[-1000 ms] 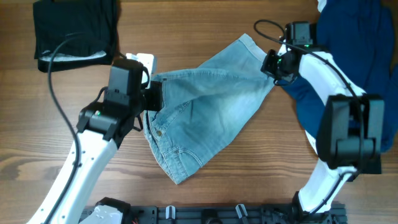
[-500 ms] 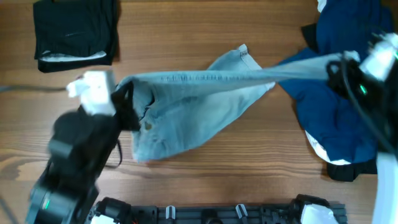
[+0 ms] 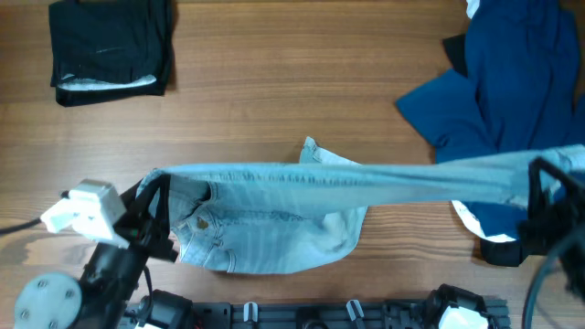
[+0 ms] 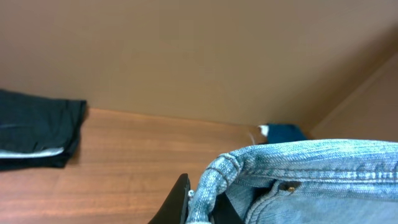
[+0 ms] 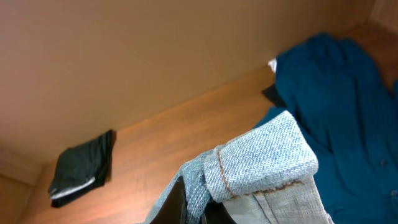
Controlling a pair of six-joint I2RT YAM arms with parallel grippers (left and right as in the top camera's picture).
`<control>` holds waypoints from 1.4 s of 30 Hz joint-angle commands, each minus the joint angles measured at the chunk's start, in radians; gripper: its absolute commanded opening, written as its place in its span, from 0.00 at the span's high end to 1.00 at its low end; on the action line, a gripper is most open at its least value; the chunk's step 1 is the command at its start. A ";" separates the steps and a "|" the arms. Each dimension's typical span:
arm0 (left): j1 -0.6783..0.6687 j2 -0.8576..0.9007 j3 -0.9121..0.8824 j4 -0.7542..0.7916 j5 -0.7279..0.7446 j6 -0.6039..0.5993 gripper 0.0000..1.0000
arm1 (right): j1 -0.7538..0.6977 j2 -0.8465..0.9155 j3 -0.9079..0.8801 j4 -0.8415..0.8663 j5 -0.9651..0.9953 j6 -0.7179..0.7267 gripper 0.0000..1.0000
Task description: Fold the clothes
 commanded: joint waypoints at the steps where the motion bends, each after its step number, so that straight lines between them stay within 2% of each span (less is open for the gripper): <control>1: 0.024 0.089 0.016 -0.008 -0.312 -0.024 0.96 | -0.024 0.195 -0.017 0.029 0.115 -0.079 0.96; 5: 0.024 0.269 0.016 0.010 -0.381 -0.024 0.96 | -0.020 0.435 -0.017 0.119 0.004 -0.122 0.96; 8: 0.043 0.450 0.016 0.069 -0.444 -0.024 0.96 | 0.027 0.639 -0.017 0.273 -0.010 -0.121 0.96; 12: 0.152 0.655 0.016 0.211 -0.438 -0.073 0.96 | 0.132 0.904 -0.017 0.522 -0.008 -0.110 0.96; 16: 0.259 0.883 0.016 0.412 -0.401 -0.072 0.96 | 0.212 1.159 -0.017 0.782 0.003 -0.037 0.96; 20: 0.285 1.082 0.016 0.621 -0.401 -0.072 0.96 | 0.293 1.315 -0.017 0.976 0.066 -0.003 0.96; 23: 0.285 1.178 0.016 0.698 -0.401 -0.074 0.96 | 0.357 1.387 -0.017 1.098 0.126 0.014 0.96; 24: 0.285 1.199 0.016 0.708 -0.402 -0.077 0.94 | 0.383 1.402 -0.017 1.154 0.136 0.014 0.86; 25: 0.287 1.202 0.016 0.708 -0.402 -0.077 0.89 | 0.400 1.410 -0.016 1.192 0.140 0.009 0.73; 26: 0.292 1.202 0.016 0.709 -0.402 -0.077 0.75 | 0.412 1.410 -0.016 1.221 0.139 0.001 0.55; 27: 0.300 1.199 0.016 0.711 -0.401 -0.077 0.44 | 0.422 1.408 -0.010 1.238 0.138 -0.009 0.15; 28: 0.313 1.194 0.016 0.711 -0.401 -0.077 0.12 | 0.425 1.405 0.015 1.217 0.130 -0.016 0.01; 29: 0.326 1.182 0.016 0.702 -0.401 -0.076 0.00 | 0.424 1.397 0.037 1.180 0.130 -0.017 0.00; 33: 0.348 1.079 0.017 0.600 -0.401 -0.076 0.00 | 0.416 1.272 0.060 0.949 0.108 -0.070 0.00; 34: 0.347 1.026 0.018 0.552 -0.394 -0.076 0.00 | 0.416 1.217 0.060 0.844 0.103 -0.070 0.00; 35: 0.346 0.969 0.018 0.490 -0.355 -0.076 0.00 | 0.416 1.170 0.060 0.730 0.076 -0.088 0.00; 37: 0.345 0.832 0.018 0.316 -0.177 -0.066 0.00 | 0.421 1.120 0.058 0.487 -0.043 -0.178 0.00; 39: 0.345 0.749 0.018 0.176 -0.082 -0.069 0.00 | 0.436 1.123 0.038 0.313 -0.042 -0.171 0.01; 42: 0.345 0.706 0.018 -0.031 0.008 -0.092 0.00 | 0.480 1.125 -0.137 0.300 0.003 -0.085 0.08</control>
